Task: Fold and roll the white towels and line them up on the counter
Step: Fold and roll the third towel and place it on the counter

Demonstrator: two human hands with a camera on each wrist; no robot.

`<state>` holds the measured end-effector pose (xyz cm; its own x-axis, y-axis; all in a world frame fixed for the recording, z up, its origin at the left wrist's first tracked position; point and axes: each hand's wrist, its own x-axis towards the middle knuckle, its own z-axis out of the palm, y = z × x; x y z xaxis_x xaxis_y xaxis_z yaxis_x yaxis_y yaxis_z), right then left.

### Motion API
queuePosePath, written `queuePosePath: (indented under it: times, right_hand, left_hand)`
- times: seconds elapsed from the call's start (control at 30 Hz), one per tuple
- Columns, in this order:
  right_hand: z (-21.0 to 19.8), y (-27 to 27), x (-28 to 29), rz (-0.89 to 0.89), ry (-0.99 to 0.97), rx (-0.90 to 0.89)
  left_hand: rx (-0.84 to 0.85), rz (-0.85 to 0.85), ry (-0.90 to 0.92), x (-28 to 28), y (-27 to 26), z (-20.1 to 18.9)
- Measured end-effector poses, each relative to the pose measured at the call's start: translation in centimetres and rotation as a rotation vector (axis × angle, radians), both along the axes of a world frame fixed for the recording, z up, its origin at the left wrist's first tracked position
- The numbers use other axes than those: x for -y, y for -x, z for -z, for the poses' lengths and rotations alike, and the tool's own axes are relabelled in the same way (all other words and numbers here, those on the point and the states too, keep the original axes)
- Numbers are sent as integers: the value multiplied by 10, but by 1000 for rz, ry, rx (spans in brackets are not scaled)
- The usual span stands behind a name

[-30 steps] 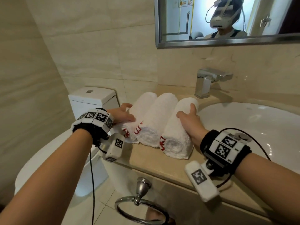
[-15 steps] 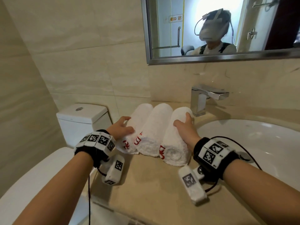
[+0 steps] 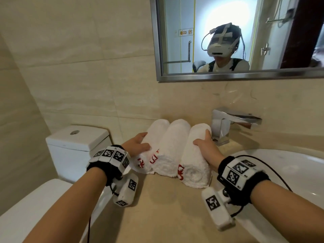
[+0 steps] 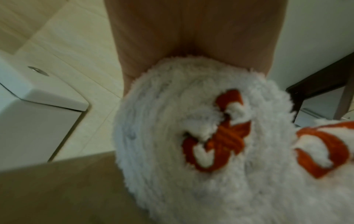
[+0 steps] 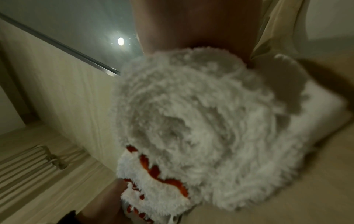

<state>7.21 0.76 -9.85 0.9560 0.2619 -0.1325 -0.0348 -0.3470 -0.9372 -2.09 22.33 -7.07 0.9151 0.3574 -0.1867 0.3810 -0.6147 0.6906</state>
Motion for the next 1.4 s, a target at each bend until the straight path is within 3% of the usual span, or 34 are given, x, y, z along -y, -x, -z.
queuePosePath:
  times: [0.33,0.57,0.97,1.07,1.2,1.27,1.33,1.4]
  right_hand:
    - [-10,-45,-15,35,-43,-8]
    - [-8,-34,-5,-47,400,79]
    - [-14,-37,0,-143,437,195]
    - [-18,-33,13,-207,435,222]
    - [-24,-13,32,-382,586,399]
    - [-25,-9,35,-418,631,523]
    - [-23,-10,34,-382,631,598]
    - [-23,-11,31,-357,643,633]
  left_hand:
    - [9,-3,-48,-13,-51,1]
    - [12,86,-9,-23,-75,7]
    - [26,44,182,-15,-86,4]
    - [36,21,257,-13,-77,1]
    - [49,30,343,-10,-64,2]
    - [-12,132,198,-10,-55,1]
    - [-74,268,-79,-10,-51,0]
    - [-79,280,-238,-8,-52,5]
